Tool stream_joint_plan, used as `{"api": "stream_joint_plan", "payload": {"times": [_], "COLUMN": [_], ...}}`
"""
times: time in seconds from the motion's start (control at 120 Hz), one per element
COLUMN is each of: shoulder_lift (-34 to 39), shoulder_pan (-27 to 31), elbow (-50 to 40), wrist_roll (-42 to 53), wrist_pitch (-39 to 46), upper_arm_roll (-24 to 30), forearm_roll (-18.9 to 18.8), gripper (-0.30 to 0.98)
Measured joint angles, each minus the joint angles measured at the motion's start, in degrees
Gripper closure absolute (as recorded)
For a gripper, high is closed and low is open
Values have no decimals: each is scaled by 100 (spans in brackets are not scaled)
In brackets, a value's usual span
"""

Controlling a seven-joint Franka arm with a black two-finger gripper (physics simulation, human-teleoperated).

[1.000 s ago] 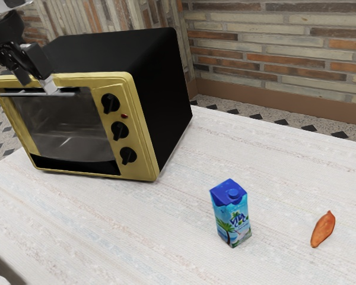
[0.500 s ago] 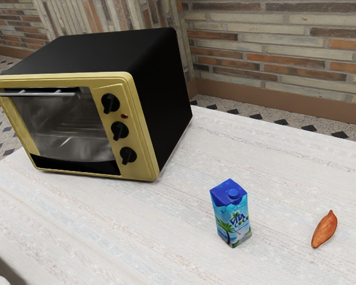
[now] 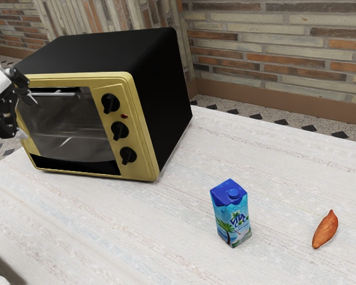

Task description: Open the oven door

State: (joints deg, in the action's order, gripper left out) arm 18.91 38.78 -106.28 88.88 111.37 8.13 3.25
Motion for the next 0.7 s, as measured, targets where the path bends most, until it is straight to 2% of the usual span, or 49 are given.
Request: {"api": "stream_joint_plan", "payload": {"times": [0.317, 0.7], "shoulder_lift": [-973, -1686], "shoulder_pan": [7, 2], "elbow": [1096, 1878], "wrist_roll": [990, 1659], "wrist_pitch": [-423, -620], "upper_arm_roll": [61, 59], "forearm_roll": [-13, -75], "gripper": [0, 0]}}
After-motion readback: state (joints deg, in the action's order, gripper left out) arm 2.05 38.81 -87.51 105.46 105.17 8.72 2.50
